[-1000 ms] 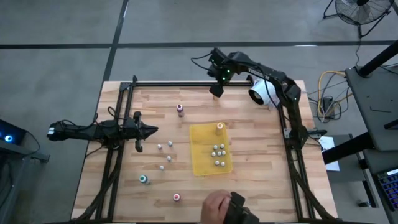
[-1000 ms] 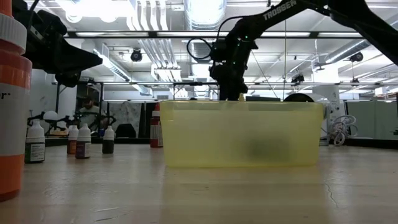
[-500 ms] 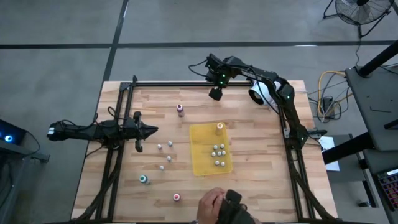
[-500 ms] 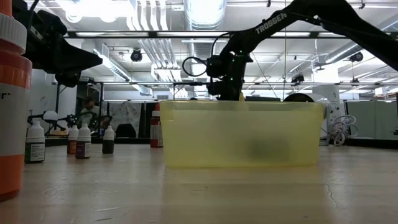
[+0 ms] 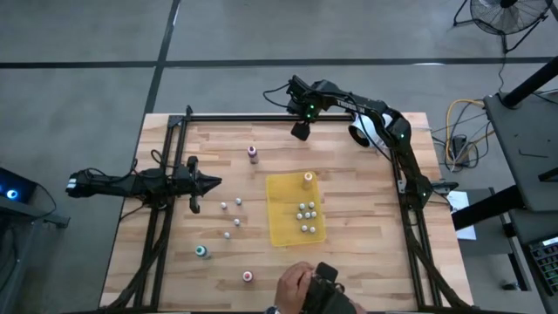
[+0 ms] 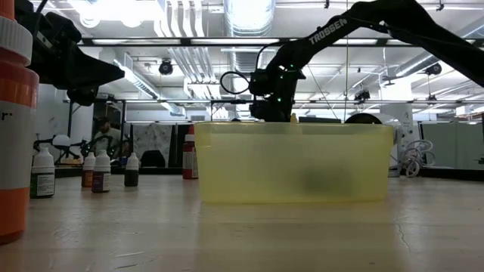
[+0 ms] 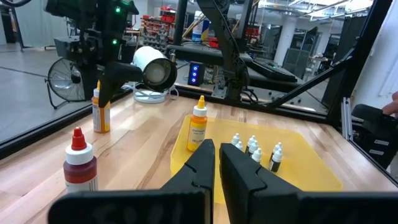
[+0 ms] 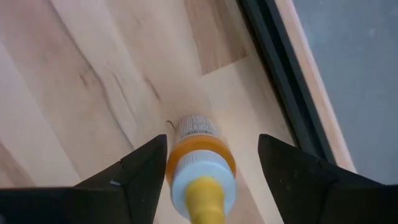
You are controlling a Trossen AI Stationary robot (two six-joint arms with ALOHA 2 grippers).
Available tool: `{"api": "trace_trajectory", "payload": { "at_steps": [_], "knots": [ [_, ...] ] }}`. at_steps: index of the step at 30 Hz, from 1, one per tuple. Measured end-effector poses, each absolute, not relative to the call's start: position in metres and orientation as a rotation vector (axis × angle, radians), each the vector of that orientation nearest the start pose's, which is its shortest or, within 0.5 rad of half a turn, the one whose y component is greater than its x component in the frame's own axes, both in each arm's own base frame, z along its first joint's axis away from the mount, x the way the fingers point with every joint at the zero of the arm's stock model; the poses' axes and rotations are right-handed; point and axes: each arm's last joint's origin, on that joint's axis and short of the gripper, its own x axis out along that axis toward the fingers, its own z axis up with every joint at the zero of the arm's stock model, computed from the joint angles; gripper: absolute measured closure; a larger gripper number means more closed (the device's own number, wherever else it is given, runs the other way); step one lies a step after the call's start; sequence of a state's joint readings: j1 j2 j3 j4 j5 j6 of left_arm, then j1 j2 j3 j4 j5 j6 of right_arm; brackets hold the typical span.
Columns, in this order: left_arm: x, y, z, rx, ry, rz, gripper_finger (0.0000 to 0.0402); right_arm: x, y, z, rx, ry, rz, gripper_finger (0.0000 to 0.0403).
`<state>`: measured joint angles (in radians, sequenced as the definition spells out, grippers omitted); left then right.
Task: Pick & Place food coloring
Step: Put the large yellow food coloring bottle into the yellow bin
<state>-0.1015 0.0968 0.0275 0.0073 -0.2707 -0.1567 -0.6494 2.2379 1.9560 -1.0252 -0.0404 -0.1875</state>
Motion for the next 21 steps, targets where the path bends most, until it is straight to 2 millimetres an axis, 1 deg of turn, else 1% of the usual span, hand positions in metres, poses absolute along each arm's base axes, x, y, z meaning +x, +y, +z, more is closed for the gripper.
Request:
{"api": "trace_trajectory", "payload": {
  "at_steps": [6,16,18,21],
  "knots": [
    [0.1015,-0.0025,0.1661,-0.145,0.047,0.174,0.0402,0.3652,-0.2785,0.2067,0.282,1.302,-0.409,0.0193],
    [0.1015,-0.0026,0.1660,-0.145,0.048,0.174,0.0402,0.3650,-0.2783,0.2066,0.281,1.306,-0.406,0.0266],
    [0.1015,-0.0026,0.1659,-0.145,0.048,0.173,0.0402,0.3648,-0.2782,0.2067,0.281,1.307,-0.406,0.0269],
    [0.1015,-0.0025,0.1660,-0.145,0.048,0.174,0.0402,0.3647,-0.2781,0.2067,0.282,1.308,-0.405,0.0261]
  ]
}}
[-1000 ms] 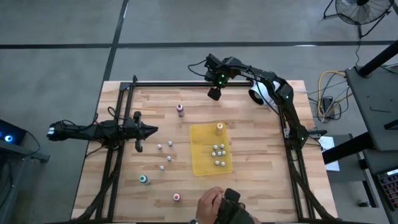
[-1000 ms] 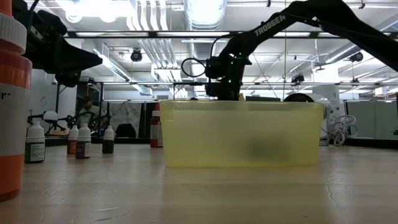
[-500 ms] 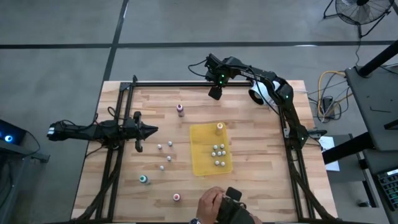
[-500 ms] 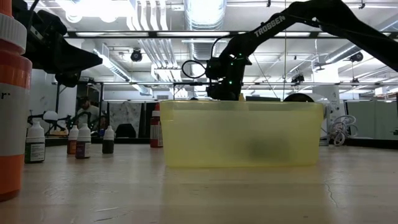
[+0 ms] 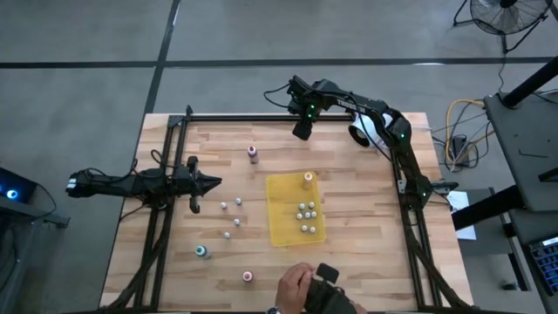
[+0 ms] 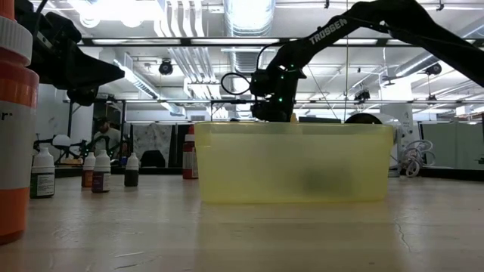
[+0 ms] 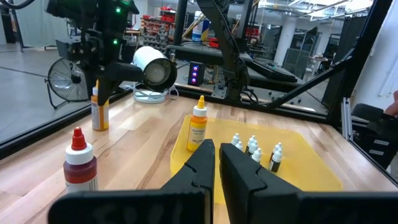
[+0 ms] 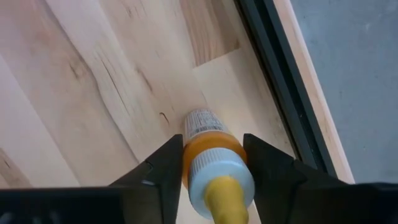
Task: Pick & Place food coloring
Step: Put the large yellow food coloring bottle into the yellow bin
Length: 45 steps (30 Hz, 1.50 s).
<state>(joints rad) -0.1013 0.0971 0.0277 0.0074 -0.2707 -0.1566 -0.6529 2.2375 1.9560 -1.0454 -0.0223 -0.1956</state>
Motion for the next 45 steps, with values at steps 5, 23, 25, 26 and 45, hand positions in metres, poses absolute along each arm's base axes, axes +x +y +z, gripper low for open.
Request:
{"api": "trace_trajectory", "payload": {
  "at_steps": [5,23,25,26,45],
  "knots": [
    [0.102,-0.003,0.166,-0.145,0.047,0.173,0.0402,0.363,-0.277,0.212,0.276,1.332,-0.387,0.0258],
    [0.102,-0.003,0.166,-0.145,0.048,0.174,0.0402,0.368,-0.243,0.298,0.227,1.198,-0.263,0.0265],
    [0.102,-0.003,0.166,-0.145,0.047,0.174,0.0402,0.371,-0.233,0.308,0.222,1.164,-0.224,0.0265],
    [0.102,-0.003,0.166,-0.145,0.048,0.173,0.0402,0.372,-0.227,0.313,0.218,1.148,-0.205,0.0265],
    [0.102,-0.003,0.166,-0.145,0.048,0.174,0.0402,0.415,-0.108,0.328,0.120,1.140,0.019,0.0266]
  ]
}}
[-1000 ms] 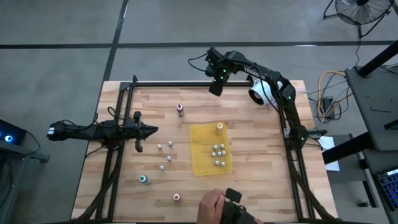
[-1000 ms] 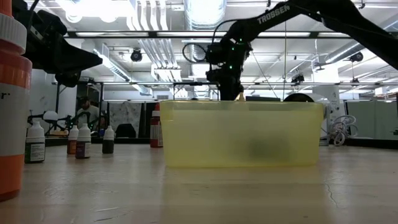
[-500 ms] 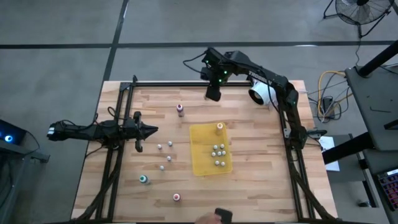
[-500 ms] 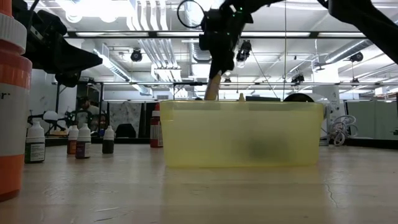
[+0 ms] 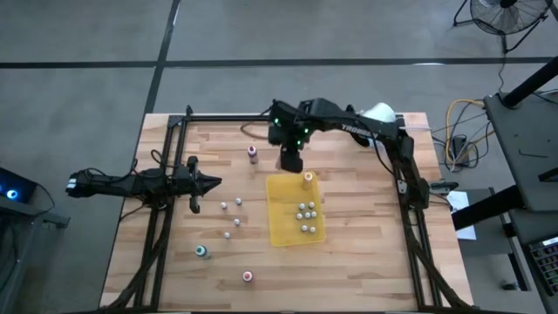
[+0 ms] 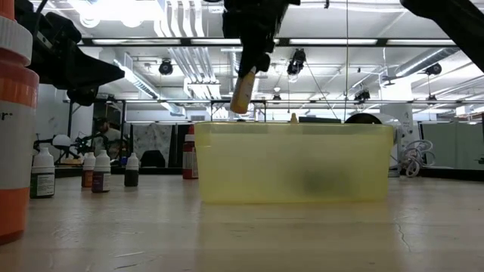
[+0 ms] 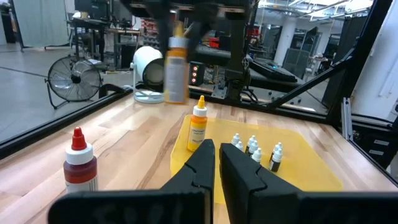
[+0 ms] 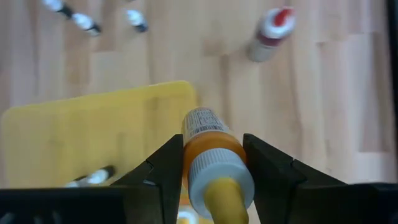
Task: Pick & Place food coloring
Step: Put the large yellow food coloring bottle into the yellow bin
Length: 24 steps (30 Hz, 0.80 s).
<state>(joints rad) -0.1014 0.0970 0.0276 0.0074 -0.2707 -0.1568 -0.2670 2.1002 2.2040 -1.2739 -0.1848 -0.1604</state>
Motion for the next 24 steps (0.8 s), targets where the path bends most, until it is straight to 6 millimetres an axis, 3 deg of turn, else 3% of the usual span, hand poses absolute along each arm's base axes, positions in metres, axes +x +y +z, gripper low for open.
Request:
{"api": "trace_trajectory", "payload": {
  "at_steps": [6,10,24],
  "knots": [
    [0.102,-0.003,0.166,-0.145,0.048,0.173,0.0402,0.421,-0.072,0.327,0.078,1.165,0.095,0.0266],
    [0.102,-0.003,0.166,-0.145,0.048,0.174,0.0402,0.420,-0.058,0.322,0.069,1.210,0.127,0.0266],
    [0.102,-0.003,0.166,-0.145,0.048,0.174,0.0402,0.422,-0.055,0.272,0.023,1.332,0.072,0.0266]
  ]
}}
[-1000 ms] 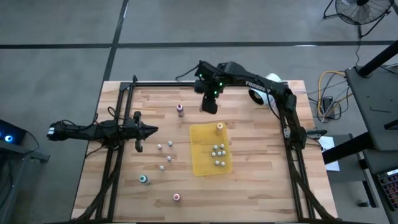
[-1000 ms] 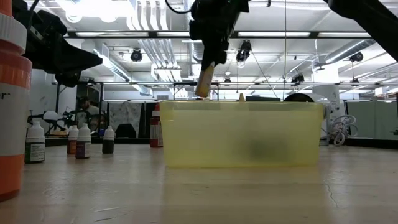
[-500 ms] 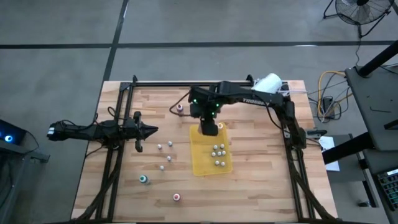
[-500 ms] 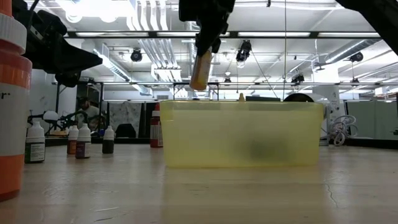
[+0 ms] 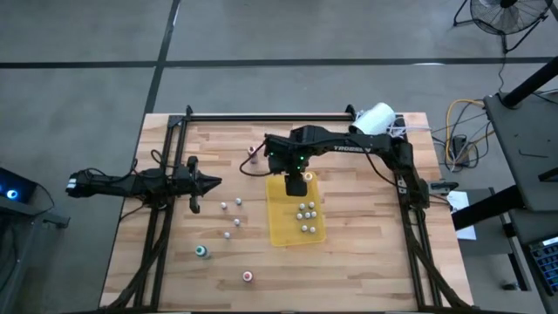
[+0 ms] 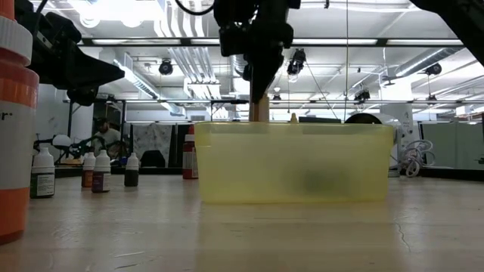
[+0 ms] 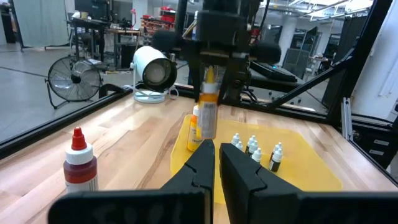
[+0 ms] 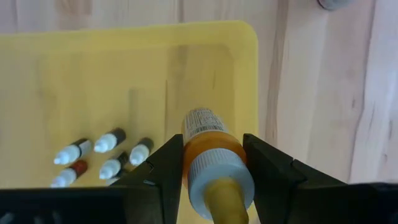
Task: Pick & Place food coloring
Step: Put the large yellow food coloring bottle into the yellow bin
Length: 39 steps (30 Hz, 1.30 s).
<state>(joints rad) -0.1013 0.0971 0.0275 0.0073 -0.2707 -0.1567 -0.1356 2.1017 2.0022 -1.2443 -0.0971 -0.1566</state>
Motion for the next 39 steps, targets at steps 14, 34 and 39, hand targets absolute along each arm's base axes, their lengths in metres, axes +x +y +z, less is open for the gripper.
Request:
{"api": "trace_trajectory", "payload": {
  "at_steps": [14,34,39],
  "knots": [
    [0.102,-0.003,0.166,-0.145,0.048,0.174,0.0402,0.419,-0.057,0.227,-0.015,1.391,0.008,0.0266],
    [0.102,-0.003,0.166,-0.145,0.048,0.174,0.0402,0.418,-0.058,0.208,-0.033,1.394,-0.045,0.0266],
    [0.102,-0.003,0.166,-0.145,0.048,0.174,0.0402,0.418,-0.058,0.208,-0.034,1.395,-0.047,0.0266]
  ]
}}
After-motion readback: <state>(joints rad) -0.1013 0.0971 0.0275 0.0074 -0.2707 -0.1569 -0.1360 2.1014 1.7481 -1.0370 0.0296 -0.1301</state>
